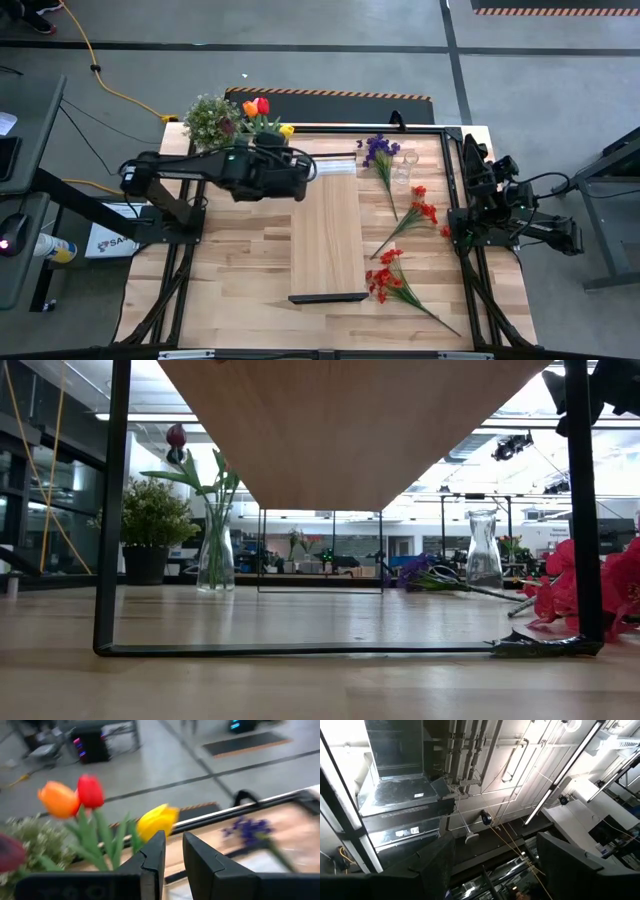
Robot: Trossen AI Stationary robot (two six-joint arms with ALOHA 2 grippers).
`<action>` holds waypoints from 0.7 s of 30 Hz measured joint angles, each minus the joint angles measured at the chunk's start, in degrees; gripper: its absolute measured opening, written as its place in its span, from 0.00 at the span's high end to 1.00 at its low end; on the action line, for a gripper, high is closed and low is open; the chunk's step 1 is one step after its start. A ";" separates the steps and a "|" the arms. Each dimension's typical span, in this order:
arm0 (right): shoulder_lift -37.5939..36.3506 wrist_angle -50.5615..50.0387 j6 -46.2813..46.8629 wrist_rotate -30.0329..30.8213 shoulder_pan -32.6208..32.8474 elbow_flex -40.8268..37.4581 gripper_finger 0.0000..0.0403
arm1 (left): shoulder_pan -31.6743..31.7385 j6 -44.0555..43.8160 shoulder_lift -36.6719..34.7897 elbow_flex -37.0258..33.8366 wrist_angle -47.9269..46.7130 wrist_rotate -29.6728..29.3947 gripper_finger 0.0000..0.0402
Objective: Pick and place flowers into a vace then onto a shelf
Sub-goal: Put the bottom orange flowers into the right transparent vase
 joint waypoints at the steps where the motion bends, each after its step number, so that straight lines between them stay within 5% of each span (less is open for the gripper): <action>1: -0.01 -0.02 0.05 -0.20 0.00 0.00 0.34 | -1.23 1.60 0.00 1.99 0.10 -0.36 0.75; 9: 0.01 -7.31 -3.09 -7.62 0.02 5.26 0.34 | -11.96 14.76 -0.11 13.59 4.40 -1.90 0.75; 21: 0.50 -45.90 -12.69 -16.48 0.02 27.19 0.34 | -25.71 17.04 0.18 15.56 12.95 -2.07 0.75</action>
